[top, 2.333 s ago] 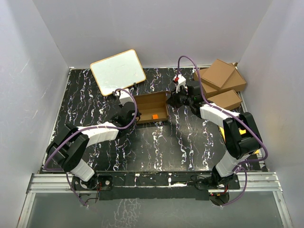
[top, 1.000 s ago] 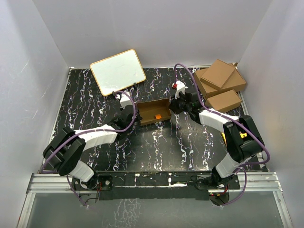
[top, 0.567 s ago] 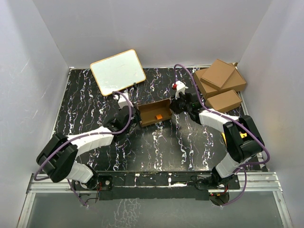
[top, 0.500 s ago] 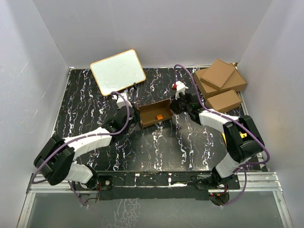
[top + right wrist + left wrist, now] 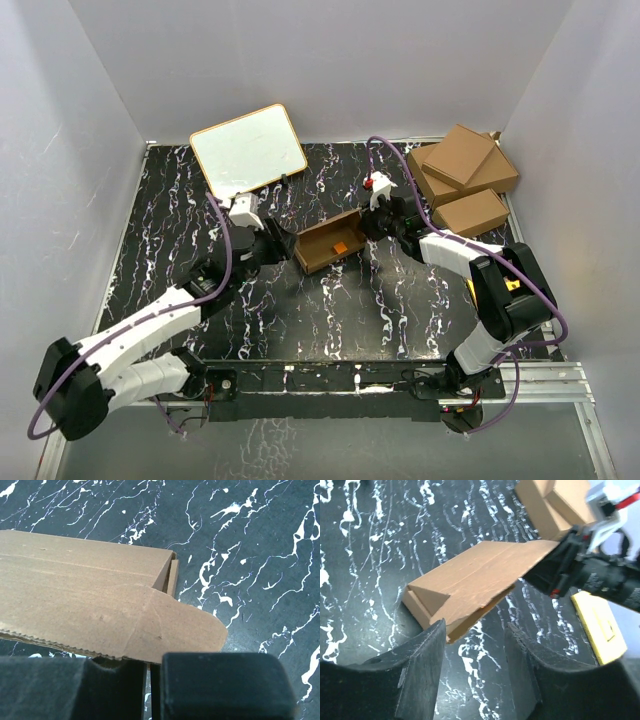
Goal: Fold the paper box
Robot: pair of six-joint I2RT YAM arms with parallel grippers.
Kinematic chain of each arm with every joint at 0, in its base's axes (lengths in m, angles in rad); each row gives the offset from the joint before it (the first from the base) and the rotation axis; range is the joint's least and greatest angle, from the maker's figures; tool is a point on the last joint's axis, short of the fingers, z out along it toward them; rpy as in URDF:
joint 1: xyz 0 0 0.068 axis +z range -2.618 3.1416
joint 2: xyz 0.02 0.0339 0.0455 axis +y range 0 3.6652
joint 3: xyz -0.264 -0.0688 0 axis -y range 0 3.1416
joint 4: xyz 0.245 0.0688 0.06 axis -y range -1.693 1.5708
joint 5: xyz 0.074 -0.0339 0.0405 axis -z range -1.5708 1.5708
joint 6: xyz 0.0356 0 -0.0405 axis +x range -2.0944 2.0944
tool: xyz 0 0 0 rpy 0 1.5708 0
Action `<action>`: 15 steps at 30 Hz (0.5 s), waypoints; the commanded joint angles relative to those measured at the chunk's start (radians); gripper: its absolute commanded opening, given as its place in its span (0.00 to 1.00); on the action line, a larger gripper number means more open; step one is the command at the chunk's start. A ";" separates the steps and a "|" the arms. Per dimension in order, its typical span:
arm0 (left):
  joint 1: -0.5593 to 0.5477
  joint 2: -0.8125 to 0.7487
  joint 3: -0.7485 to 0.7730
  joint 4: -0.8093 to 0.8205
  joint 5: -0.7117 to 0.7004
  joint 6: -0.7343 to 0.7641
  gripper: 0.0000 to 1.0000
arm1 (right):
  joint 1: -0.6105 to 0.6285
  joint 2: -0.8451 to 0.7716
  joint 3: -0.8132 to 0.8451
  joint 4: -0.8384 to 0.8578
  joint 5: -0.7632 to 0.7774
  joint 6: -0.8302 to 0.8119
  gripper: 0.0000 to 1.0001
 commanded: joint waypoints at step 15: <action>0.277 0.395 0.498 -0.136 0.619 0.046 0.54 | -0.004 -0.042 -0.016 0.016 -0.062 -0.030 0.09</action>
